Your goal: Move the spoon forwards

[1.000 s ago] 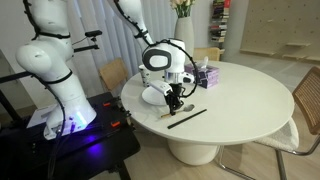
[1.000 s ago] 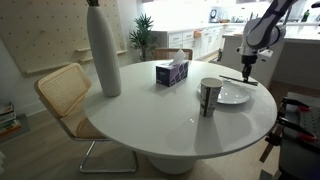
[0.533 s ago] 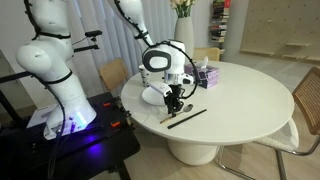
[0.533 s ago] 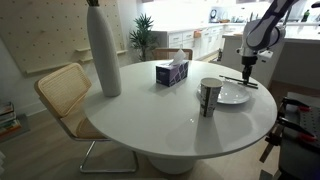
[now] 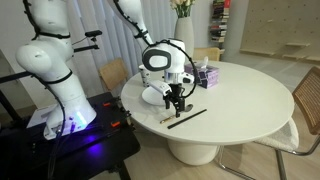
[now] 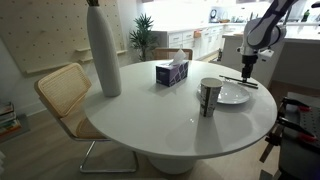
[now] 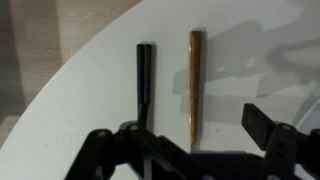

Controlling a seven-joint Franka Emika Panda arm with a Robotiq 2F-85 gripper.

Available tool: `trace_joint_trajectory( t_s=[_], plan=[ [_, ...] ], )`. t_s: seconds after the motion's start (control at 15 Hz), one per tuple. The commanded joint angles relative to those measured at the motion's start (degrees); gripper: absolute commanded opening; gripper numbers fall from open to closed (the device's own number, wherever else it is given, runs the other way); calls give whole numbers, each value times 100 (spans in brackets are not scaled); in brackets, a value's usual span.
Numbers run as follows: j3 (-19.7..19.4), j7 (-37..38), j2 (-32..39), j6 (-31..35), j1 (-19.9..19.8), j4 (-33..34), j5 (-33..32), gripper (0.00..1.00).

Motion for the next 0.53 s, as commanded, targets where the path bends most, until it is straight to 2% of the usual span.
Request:
trace_joint_trajectory(
  t_s=[0.0, 0.2, 0.33, 0.47],
  plan=[
    [-10, 176, -693, -145, -11, -395, 102, 100],
    [26, 118, -1586, -365, -15, -725, 312, 100],
    [50, -79, -2169, -493, -3, -853, 688, 100],
    [-46, -142, -2802, -607, 132, -1036, 914, 100]
  ],
)
